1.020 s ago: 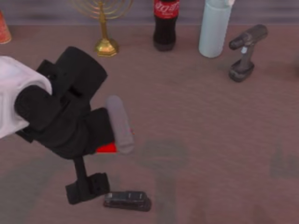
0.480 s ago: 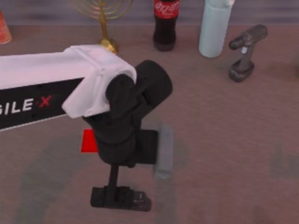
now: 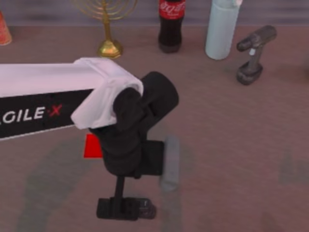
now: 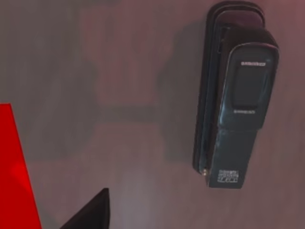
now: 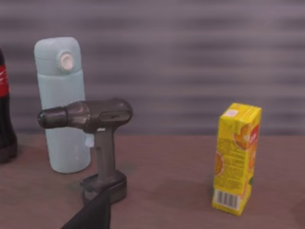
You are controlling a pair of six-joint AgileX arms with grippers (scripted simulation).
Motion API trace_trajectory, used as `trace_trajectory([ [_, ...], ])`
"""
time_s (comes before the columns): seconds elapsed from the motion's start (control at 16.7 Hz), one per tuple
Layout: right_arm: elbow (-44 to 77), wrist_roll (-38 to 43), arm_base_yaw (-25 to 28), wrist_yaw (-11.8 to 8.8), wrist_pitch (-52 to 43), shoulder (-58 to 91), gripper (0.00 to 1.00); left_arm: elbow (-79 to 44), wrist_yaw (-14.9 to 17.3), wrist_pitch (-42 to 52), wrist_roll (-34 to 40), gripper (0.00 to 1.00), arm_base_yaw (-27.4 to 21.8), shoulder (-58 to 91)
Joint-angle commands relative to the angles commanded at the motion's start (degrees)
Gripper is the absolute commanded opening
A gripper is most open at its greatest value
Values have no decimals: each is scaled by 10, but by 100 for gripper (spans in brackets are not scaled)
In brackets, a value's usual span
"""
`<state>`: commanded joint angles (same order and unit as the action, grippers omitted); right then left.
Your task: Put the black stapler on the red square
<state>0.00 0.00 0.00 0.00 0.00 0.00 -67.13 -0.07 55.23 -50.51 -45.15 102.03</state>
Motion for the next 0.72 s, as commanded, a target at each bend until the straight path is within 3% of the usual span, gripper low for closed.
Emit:
trace_trajectory([
  [0.36,0,0,0,0,0,0,100,80,0,-159,-2,100,0,73],
  [0.72,0,0,0,0,0,0,100,94,0,-182,-2,100,0,86],
])
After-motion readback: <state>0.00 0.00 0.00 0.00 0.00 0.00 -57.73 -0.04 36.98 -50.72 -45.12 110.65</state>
